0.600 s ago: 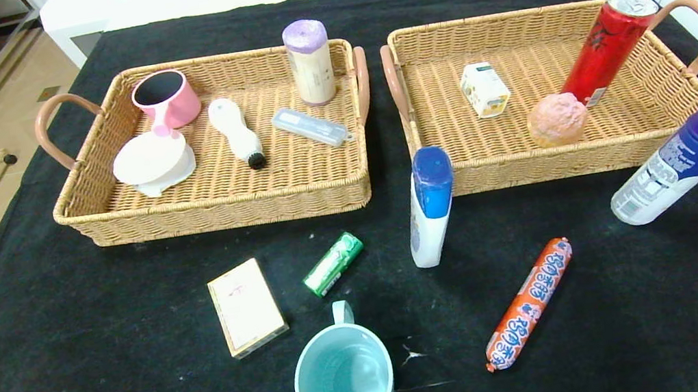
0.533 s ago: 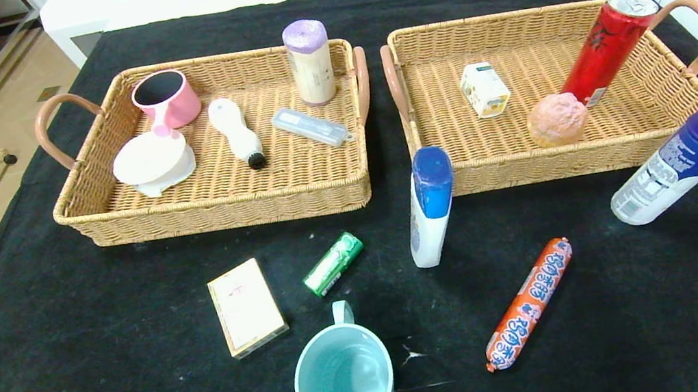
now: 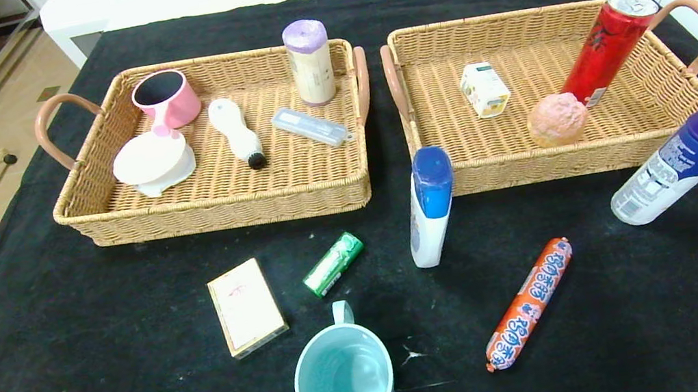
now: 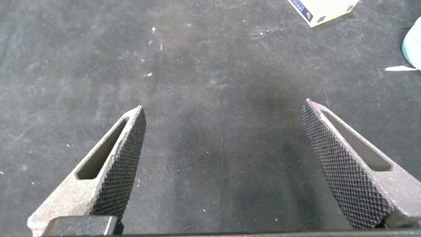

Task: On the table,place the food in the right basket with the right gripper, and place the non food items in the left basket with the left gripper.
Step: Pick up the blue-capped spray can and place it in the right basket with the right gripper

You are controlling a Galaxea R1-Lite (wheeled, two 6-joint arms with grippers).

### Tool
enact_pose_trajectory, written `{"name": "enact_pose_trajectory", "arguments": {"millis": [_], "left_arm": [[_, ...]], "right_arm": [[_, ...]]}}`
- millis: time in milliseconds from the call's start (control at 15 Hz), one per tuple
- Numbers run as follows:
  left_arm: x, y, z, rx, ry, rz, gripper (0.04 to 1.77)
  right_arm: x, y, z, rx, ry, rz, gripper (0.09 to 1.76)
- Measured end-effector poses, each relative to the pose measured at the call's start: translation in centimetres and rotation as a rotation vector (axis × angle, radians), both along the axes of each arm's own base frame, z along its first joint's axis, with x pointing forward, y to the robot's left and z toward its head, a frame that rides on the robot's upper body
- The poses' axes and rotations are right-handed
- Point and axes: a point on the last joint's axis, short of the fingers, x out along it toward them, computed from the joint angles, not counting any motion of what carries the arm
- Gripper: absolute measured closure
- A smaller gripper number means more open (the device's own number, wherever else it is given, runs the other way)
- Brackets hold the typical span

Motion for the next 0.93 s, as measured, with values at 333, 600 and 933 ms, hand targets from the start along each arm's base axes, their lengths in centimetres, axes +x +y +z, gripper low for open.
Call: {"name": "enact_pose_trajectory", "arguments": {"millis": [333, 600, 933], "left_arm": [[-1.2, -0.2, 5.1, -0.020, -0.121, -0.094, 0.09], [-0.2, -0.4, 9.6, -0.019, -0.095, -0.294, 0.09], [3.5, -1.1, 13.3, -0.017, 0.020, -0.610, 0.09]], "right_arm": [[-1.8, 0.2, 6.0, 0.070, -0.086, 0.107, 0.14], [-0.9, 0.6, 9.8, 0.075, -0.063, 0.293, 0.14], [2.3, 1.0, 13.6, 0.085, 0.002, 0.489, 0.14]]}}
